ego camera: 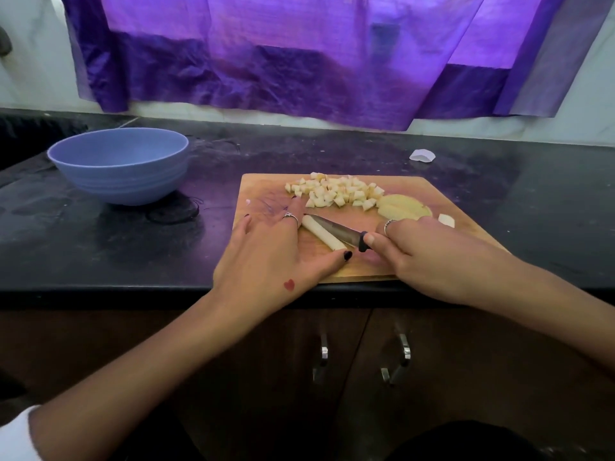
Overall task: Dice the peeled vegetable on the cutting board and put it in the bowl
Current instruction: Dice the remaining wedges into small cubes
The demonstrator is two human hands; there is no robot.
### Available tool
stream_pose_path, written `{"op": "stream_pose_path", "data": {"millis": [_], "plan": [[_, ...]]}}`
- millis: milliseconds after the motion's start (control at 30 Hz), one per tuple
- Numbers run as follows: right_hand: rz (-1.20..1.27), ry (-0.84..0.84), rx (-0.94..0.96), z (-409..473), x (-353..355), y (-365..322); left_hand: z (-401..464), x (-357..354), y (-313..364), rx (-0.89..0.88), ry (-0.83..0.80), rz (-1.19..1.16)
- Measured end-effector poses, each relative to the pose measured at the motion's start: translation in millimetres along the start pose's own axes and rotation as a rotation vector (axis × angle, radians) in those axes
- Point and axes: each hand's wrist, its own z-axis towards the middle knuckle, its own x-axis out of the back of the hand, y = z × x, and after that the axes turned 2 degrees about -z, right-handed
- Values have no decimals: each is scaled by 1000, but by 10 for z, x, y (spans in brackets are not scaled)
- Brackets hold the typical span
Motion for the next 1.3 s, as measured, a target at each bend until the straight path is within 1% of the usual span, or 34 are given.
{"op": "stream_pose_path", "data": {"millis": [133, 333, 400, 500, 600, 667, 733, 800, 867, 933, 1000, 1067, 1100, 1200, 1300], "plan": [[-37, -1, -23, 72, -8, -76, 6, -20, -28, 54, -39, -21], [-137, -2, -7, 220, -2, -250, -17, 8, 9, -17, 25, 9], [-233, 4, 9, 180, 8, -239, -2, -9, -23, -33, 41, 25], [-435, 56, 47, 46, -9, -117, 13, -39, -67, -60, 52, 36], [-512, 98, -22, -78, 3, 54, 31, -35, -80, -66, 10, 30], [-475, 103, -96, -103, 7, 195, 29, -26, -71, -81, -17, 18], [-339, 80, -126, -113, -4, 303, 57, 7, -75, -125, -49, 10], [-164, 78, -107, -128, -19, 361, 127, 76, -111, -221, -100, -20], [-3, 115, -94, -166, -29, 385, 244, 180, -176, -366, -199, -43], [103, 158, -85, -218, -32, 377, 359, 262, -238, -464, -280, -69], [173, 199, -71, -253, -44, 351, 440, 270, -275, -495, -260, -82], [217, 225, -57, -267, -64, 318, 477, 226, -275, -485, -182, -72], [221, 236, -48, -269, -86, 304, 474, 204, -270, -452, -138, -59], [221, 293, -40, -262, -149, 269, 423, 177, -294, -306, 8, -15], [207, 302, -20, -225, -202, 211, 363, 163, -315, -188, 68, -37]]}}
